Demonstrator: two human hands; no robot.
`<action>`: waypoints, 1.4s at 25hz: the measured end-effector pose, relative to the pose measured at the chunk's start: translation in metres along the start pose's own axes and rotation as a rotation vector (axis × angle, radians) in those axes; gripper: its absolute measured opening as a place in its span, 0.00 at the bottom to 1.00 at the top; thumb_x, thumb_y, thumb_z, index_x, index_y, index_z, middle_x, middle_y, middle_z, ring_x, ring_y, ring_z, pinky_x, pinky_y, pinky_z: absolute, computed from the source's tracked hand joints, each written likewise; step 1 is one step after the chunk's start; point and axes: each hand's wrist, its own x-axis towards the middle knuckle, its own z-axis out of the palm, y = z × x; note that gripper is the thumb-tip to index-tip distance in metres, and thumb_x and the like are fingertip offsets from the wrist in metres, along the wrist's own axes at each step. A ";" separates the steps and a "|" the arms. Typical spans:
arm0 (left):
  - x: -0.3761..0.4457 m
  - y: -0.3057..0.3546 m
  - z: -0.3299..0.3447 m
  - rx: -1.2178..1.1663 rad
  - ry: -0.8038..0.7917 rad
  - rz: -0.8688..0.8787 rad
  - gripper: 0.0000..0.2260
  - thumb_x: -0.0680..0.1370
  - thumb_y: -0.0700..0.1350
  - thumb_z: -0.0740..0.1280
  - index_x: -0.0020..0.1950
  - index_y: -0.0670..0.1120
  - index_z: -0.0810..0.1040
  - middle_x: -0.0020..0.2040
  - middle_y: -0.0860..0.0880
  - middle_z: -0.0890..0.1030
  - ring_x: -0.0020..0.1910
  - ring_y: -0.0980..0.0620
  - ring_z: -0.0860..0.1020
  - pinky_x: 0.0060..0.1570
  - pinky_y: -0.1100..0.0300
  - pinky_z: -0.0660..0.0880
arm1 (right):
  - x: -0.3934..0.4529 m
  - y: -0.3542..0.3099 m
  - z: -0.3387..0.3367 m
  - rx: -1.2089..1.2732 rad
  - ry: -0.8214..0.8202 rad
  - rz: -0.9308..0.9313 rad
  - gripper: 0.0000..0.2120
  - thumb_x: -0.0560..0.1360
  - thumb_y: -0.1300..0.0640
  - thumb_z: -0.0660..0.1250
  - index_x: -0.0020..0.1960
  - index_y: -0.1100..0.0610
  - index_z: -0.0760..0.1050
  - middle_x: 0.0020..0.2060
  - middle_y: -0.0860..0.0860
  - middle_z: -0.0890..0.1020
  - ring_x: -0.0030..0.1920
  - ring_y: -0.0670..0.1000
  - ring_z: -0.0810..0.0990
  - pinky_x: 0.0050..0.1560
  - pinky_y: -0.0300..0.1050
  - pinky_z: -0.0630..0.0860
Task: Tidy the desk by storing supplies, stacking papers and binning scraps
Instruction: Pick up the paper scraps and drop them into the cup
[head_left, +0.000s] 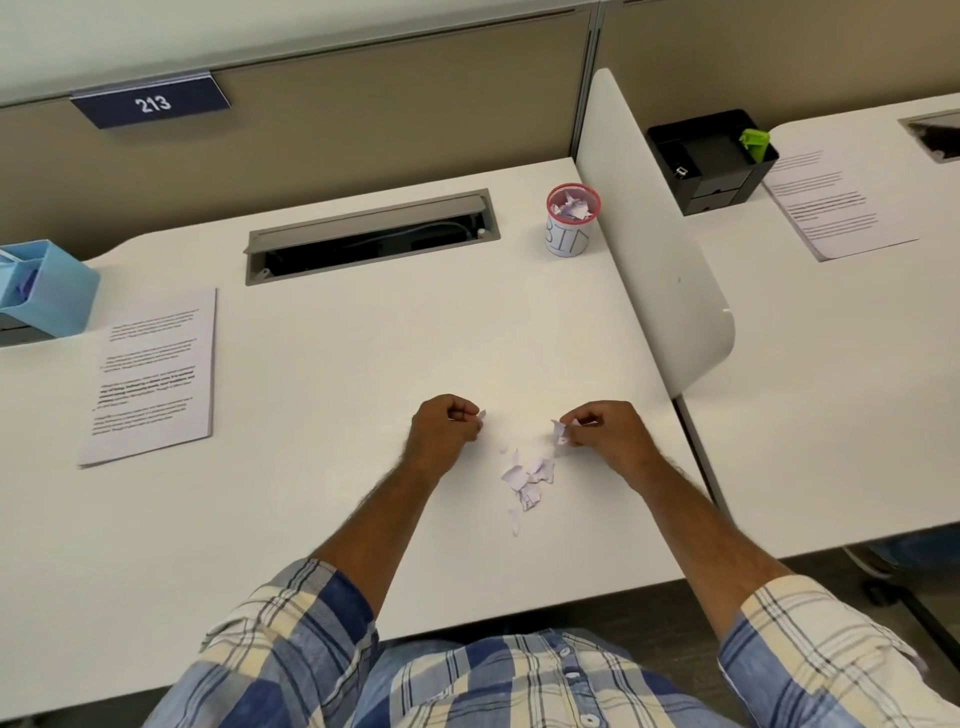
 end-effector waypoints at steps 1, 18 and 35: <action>0.002 0.004 -0.004 -0.035 0.000 0.003 0.06 0.72 0.32 0.73 0.47 0.40 0.83 0.38 0.46 0.84 0.35 0.50 0.81 0.44 0.57 0.78 | 0.001 -0.004 -0.003 0.109 0.010 0.013 0.06 0.71 0.69 0.77 0.47 0.68 0.84 0.40 0.60 0.86 0.35 0.47 0.84 0.40 0.35 0.79; 0.101 0.154 0.014 0.061 -0.061 0.296 0.05 0.74 0.34 0.73 0.47 0.42 0.84 0.39 0.48 0.85 0.36 0.54 0.82 0.39 0.68 0.77 | 0.122 -0.131 -0.020 0.670 0.079 -0.040 0.05 0.75 0.68 0.74 0.50 0.65 0.82 0.44 0.55 0.86 0.44 0.50 0.84 0.51 0.40 0.81; 0.246 0.271 0.079 0.219 -0.060 0.452 0.07 0.73 0.34 0.73 0.48 0.43 0.84 0.44 0.50 0.84 0.42 0.54 0.82 0.39 0.70 0.77 | 0.277 -0.196 -0.068 -0.326 0.459 -0.251 0.08 0.77 0.59 0.72 0.54 0.60 0.84 0.49 0.55 0.86 0.48 0.56 0.85 0.53 0.52 0.84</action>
